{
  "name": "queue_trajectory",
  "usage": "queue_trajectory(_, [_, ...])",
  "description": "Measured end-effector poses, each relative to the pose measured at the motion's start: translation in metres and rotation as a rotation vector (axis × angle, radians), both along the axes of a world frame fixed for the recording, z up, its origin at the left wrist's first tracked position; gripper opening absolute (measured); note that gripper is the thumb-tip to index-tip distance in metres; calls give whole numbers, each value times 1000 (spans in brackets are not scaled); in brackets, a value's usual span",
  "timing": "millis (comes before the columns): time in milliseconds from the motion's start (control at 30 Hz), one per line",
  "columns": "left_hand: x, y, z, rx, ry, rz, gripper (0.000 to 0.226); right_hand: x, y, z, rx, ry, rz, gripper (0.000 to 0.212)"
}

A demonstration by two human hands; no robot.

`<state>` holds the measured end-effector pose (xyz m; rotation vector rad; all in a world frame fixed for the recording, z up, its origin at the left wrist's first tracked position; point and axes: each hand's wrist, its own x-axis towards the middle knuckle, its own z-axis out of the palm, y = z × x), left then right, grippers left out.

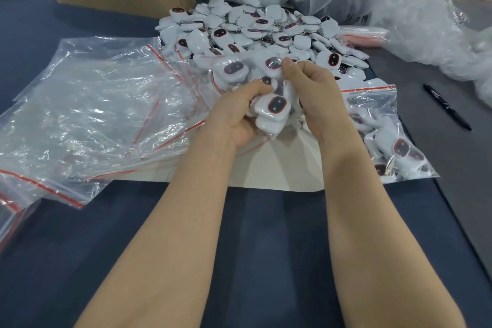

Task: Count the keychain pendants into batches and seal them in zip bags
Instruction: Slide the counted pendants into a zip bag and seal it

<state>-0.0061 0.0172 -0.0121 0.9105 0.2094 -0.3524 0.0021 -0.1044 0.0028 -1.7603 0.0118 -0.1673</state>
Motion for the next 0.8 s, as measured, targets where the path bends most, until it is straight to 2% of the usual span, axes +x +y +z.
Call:
queue_trajectory(200, [4, 13, 0, -183, -40, 132, 10, 1, -11, 1, 262, 213, 257, 10])
queue_trajectory(300, [5, 17, 2, -287, -93, 160, 12, -2, -7, 2, 282, 201, 331, 15])
queue_trajectory(467, [4, 17, 4, -290, -98, 149, 13, -3, 2, 4, 319, 94, 252, 13])
queue_trajectory(633, [3, 14, 6, -243, -140, 137, 18, -4, 8, 2, 376, 24, 176, 27])
queue_trajectory(800, [2, 12, 5, -162, -166, 163, 18, -2, 14, 1, 315, -24, 72, 22])
